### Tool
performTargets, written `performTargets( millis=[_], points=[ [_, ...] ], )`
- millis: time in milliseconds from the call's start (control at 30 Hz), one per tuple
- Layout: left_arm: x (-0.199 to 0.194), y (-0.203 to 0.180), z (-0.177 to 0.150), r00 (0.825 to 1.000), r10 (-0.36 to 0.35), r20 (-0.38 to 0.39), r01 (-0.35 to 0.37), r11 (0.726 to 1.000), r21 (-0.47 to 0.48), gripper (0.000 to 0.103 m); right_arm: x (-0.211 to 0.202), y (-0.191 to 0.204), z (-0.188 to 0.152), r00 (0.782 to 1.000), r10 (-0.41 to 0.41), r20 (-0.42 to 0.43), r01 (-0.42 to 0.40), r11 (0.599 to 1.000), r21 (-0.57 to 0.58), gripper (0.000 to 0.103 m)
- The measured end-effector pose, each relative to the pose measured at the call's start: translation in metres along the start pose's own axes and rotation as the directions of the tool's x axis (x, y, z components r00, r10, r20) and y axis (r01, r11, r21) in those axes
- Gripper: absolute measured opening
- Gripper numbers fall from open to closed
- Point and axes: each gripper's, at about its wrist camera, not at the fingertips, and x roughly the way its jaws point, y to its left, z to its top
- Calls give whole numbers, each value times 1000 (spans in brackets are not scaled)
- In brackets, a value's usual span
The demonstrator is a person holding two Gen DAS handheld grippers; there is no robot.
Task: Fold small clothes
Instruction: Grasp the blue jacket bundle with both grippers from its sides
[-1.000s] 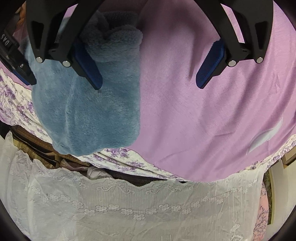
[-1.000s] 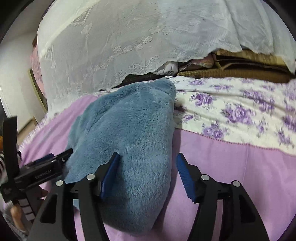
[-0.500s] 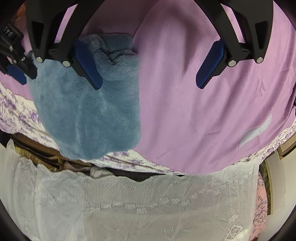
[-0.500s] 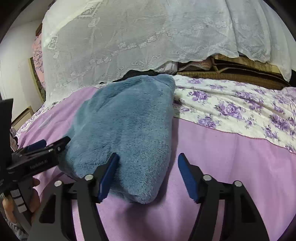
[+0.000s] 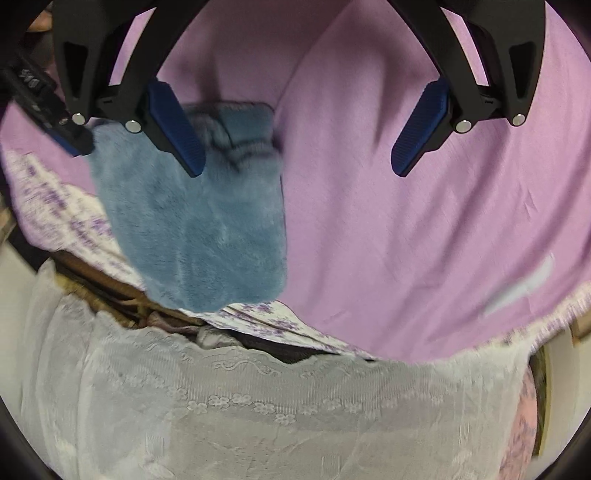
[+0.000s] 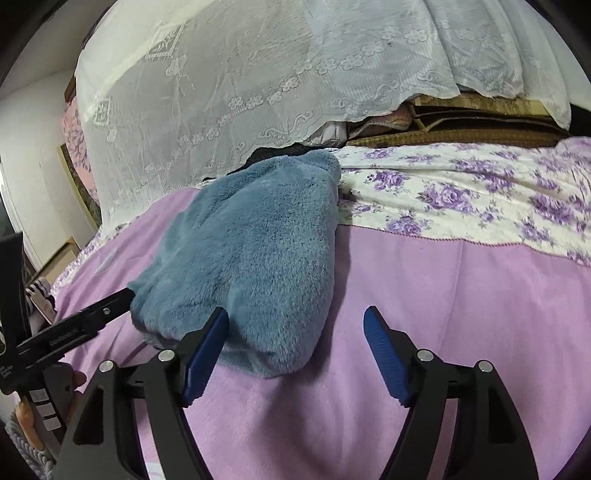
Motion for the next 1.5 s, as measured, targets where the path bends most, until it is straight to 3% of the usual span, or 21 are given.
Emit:
performTargets(
  millis=[133, 233, 367, 433, 467, 533, 567, 633, 700, 833, 933, 1033, 1100, 1133, 1267, 1333, 1433, 1500],
  points=[
    [-3, 11, -4, 996, -82, -39, 79, 995, -66, 98, -8, -8, -4, 1000, 10, 8, -10, 999, 50, 77],
    [-9, 13, -5, 989, -140, -44, 135, 986, -96, 98, -24, -6, -4, 997, 17, 78, -21, 998, 54, 77],
    [-5, 3, -6, 991, -122, -52, 119, 991, -66, 98, -32, 14, 0, 990, 40, 133, -37, 999, -24, 77],
    [8, -2, -10, 991, -95, -97, 91, 995, -46, 98, -22, 27, 1, 994, 19, 108, -10, 996, -91, 77],
    [24, -7, -14, 985, -68, -160, 65, 998, -25, 98, -15, 30, 1, 997, 3, 83, 6, 994, -109, 77],
    [50, -14, -23, 964, 10, -267, -3, 1000, 28, 98, 7, 31, 0, 999, -42, -30, 38, 992, -124, 77],
    [50, -19, -23, 965, 37, -261, -22, 998, 58, 98, 25, 26, -1, 991, -39, -129, 26, 995, -99, 77],
    [41, -28, -25, 974, 29, -226, -6, 995, 99, 98, 37, 10, -2, 980, 2, -199, -5, 1000, -14, 77],
    [33, -31, -25, 977, -14, -214, 37, 994, 104, 98, 25, -7, 0, 985, 90, -144, -78, 993, 87, 79],
    [12, -22, -19, 976, -155, -156, 163, 986, 40, 98, 9, -30, 1, 973, 218, -76, -197, 956, 218, 80],
    [-1, -5, -10, 950, -288, -119, 283, 957, -62, 98, 2, -45, 4, 960, 278, -29, -257, 920, 296, 82],
    [14, 9, -4, 916, -370, -153, 343, 923, -175, 98, 2, -62, 5, 943, 334, -5, -307, 872, 382, 83],
    [35, 24, -1, 864, -462, -197, 392, 866, -312, 98, 6, -73, 5, 930, 369, -1, -330, 834, 442, 82],
    [47, 32, 2, 833, -515, -203, 416, 824, -384, 98, 9, -78, 5, 920, 392, -1, -346, 814, 467, 82],
    [66, 38, 15, 770, -610, -186, 478, 745, -465, 98, 19, -90, 9, 896, 443, -2, -378, 767, 519, 82],
    [72, 34, 19, 749, -635, -192, 499, 730, -467, 98, 26, -91, 11, 887, 461, -17, -384, 758, 527, 82],
    [86, 24, 26, 735, -638, -228, 505, 740, -444, 98, 37, -91, 17, 872, 489, -39, -396, 749, 531, 82],
    [97, 22, 30, 715, -659, -235, 523, 727, -446, 98, 48, -91, 24, 857, 514, -43, -413, 734, 539, 82]
  ],
)
